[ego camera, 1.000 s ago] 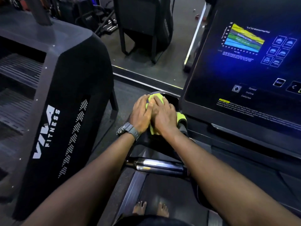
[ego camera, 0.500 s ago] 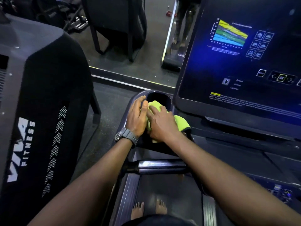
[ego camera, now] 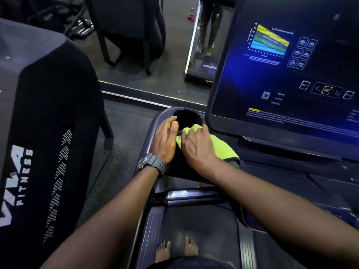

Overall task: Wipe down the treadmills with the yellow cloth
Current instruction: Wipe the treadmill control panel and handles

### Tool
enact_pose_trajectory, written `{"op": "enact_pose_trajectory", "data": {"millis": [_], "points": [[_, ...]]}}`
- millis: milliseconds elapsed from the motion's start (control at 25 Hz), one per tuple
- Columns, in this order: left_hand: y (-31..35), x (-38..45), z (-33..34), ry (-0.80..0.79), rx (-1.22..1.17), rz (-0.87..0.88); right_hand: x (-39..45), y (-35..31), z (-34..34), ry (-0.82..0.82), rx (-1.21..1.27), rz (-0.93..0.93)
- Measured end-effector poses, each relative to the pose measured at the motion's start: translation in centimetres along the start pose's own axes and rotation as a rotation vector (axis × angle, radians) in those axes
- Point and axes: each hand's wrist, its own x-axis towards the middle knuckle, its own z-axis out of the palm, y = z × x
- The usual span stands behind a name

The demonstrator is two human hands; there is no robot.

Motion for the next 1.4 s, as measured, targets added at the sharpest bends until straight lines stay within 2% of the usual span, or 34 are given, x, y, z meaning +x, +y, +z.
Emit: {"op": "enact_pose_trajectory", "data": {"millis": [80, 160, 280, 440, 480, 560, 680, 760, 920, 1000, 1120, 1200, 1320, 1400], "points": [[0.0, 0.1, -0.1, 0.024, -0.015, 0.000, 0.4, -1.0, -1.1, -0.049, 0.060, 0.077], [0.2, 0.2, -0.3, 0.043, -0.035, -0.035, 0.2, -1.7, -1.6, -0.003, 0.331, 0.113], [0.2, 0.4, -0.4, 0.115, -0.092, -0.060, 0.2, -1.5, -1.8, 0.070, 0.771, 0.018], [-0.3, 0.7, -0.4, 0.181, -0.124, -0.059, 2.7, -0.4, -1.7, 0.081, 0.977, -0.049], [-0.4, 0.7, -0.4, 0.173, -0.113, -0.069, 2.2, 0.0, -1.1, 0.097, 0.943, -0.060], [-0.3, 0.6, -0.3, 0.191, -0.099, -0.055, 0.1, 0.6, 0.5, 0.110, 0.707, -0.094], [-0.1, 0.7, -0.5, 0.162, -0.092, -0.048, -0.5, 0.5, 1.1, 0.106, 0.448, 0.056], [-0.3, 0.5, -0.6, 0.153, -0.104, -0.071, -0.7, -1.9, 0.5, 0.122, 0.520, 0.122], [-0.1, 0.6, -0.7, 0.192, -0.152, -0.068, -0.6, -3.1, 1.2, 0.244, 0.745, -0.104], [-0.3, 0.5, -0.7, 0.214, -0.180, -0.052, 2.8, -2.1, 0.7, 0.292, 0.827, -0.008], [-0.3, 0.4, -0.7, 0.213, -0.169, -0.068, 8.1, -0.9, -0.4, 0.308, 0.809, 0.178], [-0.4, 0.3, -0.7, 0.196, -0.125, -0.077, 9.8, 0.6, 0.3, 0.248, 0.843, 0.251], [-0.4, 0.6, -0.7, 0.175, -0.100, -0.080, 8.4, 0.1, -0.7, 0.138, 0.737, 0.148], [-0.6, 0.6, -0.6, 0.163, -0.078, -0.086, 5.1, -1.7, -1.7, 0.182, 0.610, 0.014]]}}
